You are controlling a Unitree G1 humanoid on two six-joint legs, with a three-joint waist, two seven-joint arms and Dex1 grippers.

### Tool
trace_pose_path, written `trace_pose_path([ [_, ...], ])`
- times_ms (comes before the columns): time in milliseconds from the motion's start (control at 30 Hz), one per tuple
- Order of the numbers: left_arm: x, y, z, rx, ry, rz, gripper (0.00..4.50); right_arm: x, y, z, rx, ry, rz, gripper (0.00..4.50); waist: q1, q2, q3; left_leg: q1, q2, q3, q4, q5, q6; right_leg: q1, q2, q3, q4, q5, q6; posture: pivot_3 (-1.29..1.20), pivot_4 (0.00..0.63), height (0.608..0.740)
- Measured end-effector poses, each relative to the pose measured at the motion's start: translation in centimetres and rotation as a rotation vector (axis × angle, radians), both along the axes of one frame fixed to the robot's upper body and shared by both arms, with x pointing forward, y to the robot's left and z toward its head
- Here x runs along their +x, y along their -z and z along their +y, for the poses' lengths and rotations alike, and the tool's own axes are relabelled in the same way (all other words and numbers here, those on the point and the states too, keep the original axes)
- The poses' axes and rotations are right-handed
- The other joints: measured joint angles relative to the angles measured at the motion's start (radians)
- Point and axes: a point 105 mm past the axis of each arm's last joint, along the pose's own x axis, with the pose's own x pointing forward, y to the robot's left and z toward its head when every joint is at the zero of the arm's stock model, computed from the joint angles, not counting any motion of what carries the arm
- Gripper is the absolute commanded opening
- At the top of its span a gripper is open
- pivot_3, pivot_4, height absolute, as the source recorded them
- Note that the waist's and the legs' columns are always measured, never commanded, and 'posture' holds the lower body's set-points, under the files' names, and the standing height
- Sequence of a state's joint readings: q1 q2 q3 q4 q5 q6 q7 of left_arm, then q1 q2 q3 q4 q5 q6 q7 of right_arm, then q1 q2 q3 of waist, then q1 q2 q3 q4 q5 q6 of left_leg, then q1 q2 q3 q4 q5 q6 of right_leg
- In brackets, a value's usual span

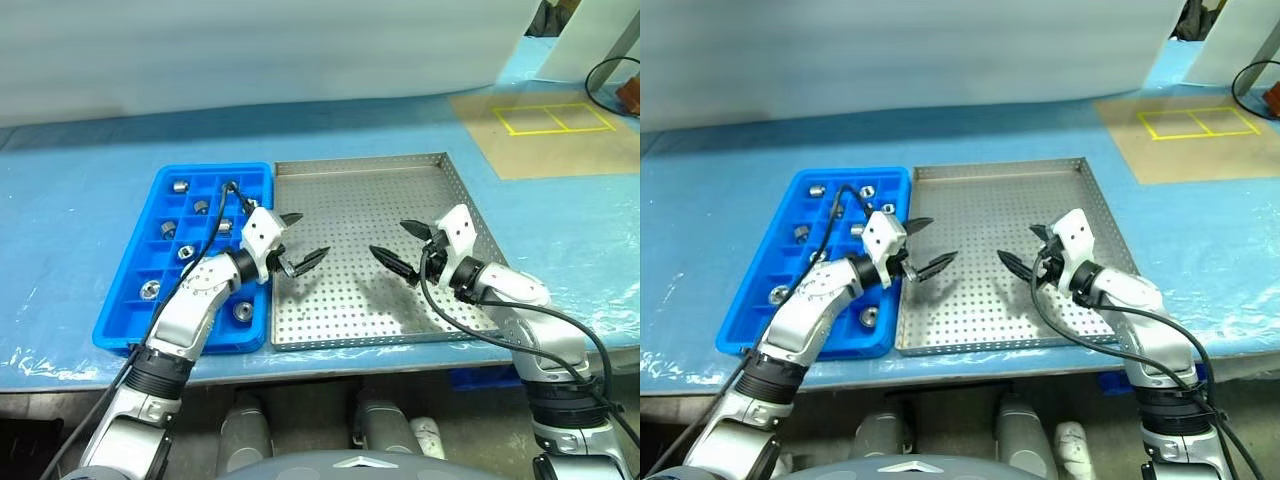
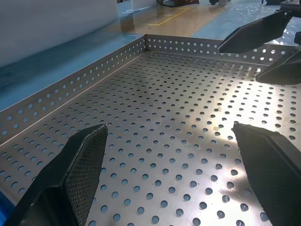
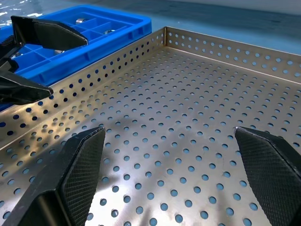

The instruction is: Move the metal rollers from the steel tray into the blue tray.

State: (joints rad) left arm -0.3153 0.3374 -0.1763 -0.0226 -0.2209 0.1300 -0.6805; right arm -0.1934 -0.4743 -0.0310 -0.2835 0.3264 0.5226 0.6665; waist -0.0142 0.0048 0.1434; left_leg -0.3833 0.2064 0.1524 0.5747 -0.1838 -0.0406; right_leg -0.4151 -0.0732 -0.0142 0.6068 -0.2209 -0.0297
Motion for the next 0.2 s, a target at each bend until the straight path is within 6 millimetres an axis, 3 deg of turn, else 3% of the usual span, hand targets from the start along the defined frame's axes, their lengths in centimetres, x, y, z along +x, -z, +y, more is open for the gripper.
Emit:
trace_pose_path([
  [200, 0.16, -0.05, 0.44, -0.012, -0.025, 0.000, 4.49, 0.07, 1.10, 0.84, -0.027, -0.029, -0.001, 4.50, 0.001, 0.000, 0.000, 0.000, 0.000, 0.000, 0.000, 0.000, 0.000, 0.000, 0.000, 0.000, 0.000, 0.000, 0.000, -0.20, 0.150, 0.740],
])
